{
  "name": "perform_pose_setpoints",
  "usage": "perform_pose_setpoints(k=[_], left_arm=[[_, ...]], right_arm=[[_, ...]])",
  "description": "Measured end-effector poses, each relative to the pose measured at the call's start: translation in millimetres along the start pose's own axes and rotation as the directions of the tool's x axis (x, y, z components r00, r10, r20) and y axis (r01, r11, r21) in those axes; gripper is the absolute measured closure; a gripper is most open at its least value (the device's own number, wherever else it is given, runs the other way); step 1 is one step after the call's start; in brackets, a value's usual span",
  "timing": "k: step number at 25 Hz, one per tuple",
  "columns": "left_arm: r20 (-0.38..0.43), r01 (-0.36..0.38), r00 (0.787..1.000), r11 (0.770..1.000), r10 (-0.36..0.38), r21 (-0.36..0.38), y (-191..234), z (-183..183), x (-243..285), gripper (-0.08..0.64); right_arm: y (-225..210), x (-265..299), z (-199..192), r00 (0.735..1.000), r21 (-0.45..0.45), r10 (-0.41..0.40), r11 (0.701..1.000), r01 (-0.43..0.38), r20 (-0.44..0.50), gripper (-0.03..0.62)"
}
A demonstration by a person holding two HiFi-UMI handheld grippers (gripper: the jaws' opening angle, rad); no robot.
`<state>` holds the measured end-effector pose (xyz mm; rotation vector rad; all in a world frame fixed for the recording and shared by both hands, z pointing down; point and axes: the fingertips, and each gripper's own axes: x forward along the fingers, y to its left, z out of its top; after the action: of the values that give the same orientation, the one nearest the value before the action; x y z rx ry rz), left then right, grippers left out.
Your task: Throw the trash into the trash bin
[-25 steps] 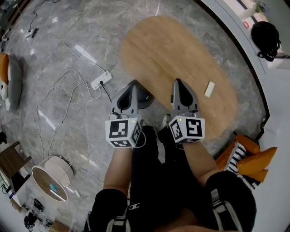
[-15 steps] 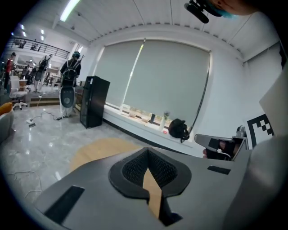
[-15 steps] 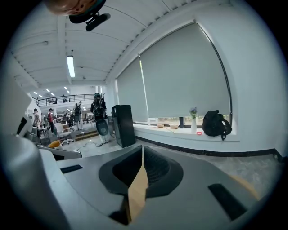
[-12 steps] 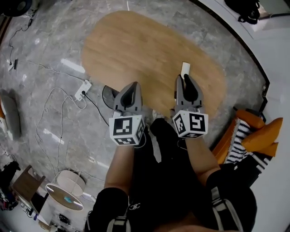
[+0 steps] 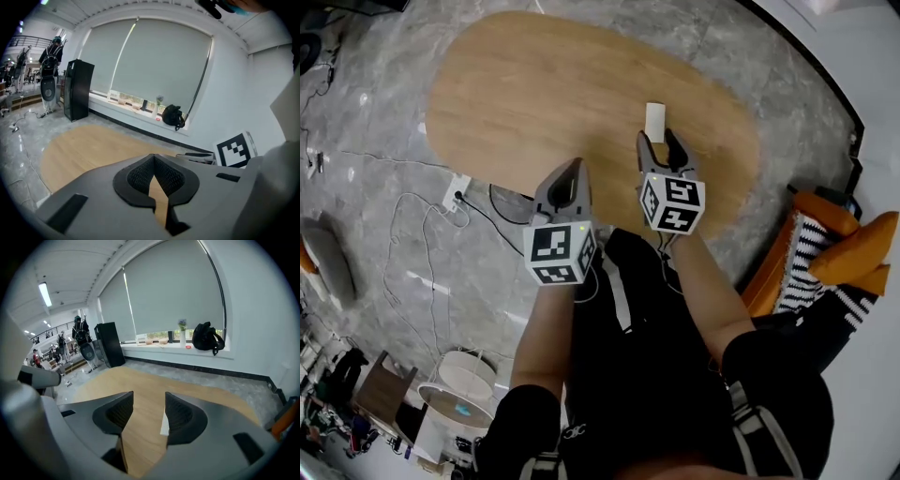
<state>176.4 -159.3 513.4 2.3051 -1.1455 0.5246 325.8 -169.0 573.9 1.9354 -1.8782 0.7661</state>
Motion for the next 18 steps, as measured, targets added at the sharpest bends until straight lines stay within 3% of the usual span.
perform_pose_setpoints(k=[4,11,18], left_arm=[[-0.044,-0.001,0.999,1.0,0.001,-0.005,-3.0,-14.6,19.4,0.546],[-0.1,-0.025,0.995,1.0,0.025,-0.004,13.8,-30.4,29.8,0.546],[-0.106,-0.022,0.994,1.0,0.021,-0.004,19.8,-31.8,34.8,0.548]], right_arm=[[-25.1,35.2,-32.9,0.997,-0.038,-0.035,0.999,0.032,-0.067,0.394],[-58.7,94.3,-79.0,0.977,0.006,-0.066,0.998,0.069,-0.202,0.381],[-70.6,107.4,-97.4,0.959,-0.003,-0.08,0.997,0.082,-0.272,0.377]])
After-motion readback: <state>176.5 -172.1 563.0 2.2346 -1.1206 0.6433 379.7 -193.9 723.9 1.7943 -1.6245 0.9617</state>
